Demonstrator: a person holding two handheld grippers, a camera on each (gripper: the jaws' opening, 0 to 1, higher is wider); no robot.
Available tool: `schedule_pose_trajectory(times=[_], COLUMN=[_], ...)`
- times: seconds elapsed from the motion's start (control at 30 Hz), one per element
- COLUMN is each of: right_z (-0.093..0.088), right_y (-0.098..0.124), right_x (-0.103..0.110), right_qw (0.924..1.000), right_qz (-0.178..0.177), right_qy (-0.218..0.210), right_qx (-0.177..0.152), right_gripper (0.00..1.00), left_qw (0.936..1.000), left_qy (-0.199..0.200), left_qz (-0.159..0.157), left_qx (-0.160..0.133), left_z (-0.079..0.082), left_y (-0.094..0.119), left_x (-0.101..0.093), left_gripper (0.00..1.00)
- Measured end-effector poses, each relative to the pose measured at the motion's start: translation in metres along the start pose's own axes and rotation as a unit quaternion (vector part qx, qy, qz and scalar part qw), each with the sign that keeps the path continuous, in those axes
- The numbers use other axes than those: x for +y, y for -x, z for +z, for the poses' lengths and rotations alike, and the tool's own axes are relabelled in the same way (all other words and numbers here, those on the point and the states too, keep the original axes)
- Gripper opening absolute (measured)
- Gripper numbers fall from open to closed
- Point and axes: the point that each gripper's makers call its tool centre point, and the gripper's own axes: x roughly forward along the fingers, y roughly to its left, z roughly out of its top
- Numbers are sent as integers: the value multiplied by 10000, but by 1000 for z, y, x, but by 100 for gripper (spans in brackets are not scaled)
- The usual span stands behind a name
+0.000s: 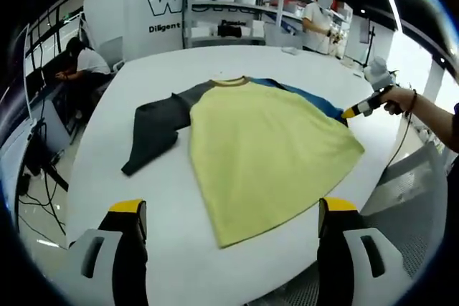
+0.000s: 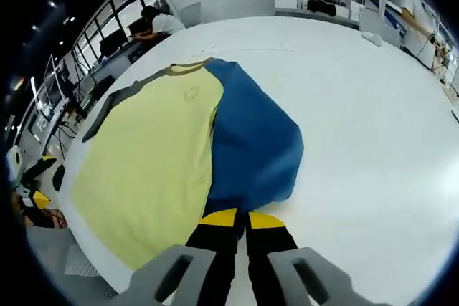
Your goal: Fold the garment on the visible template until the final outline fits inside the template.
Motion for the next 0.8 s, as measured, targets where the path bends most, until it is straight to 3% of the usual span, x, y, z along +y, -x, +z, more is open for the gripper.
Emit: schedule_pose_trajectory(times=[0.33,0.8], right_z=[27,35], right_y=[4,0], right_x=[-35,-74], right_qw=[9954,9886], right_qz=[-361,-642], right_qy=[-708,-1183], right_qx=[-535,-677], right_gripper=[0,0], left_qw=[9999,9999], left_qy=[-143,-114], left_qz=[-38,35], left_qx=[64,105], left_z=[1,-1], left_y=[-2,0], left_x=[-6,-4], left_gripper=[94,94])
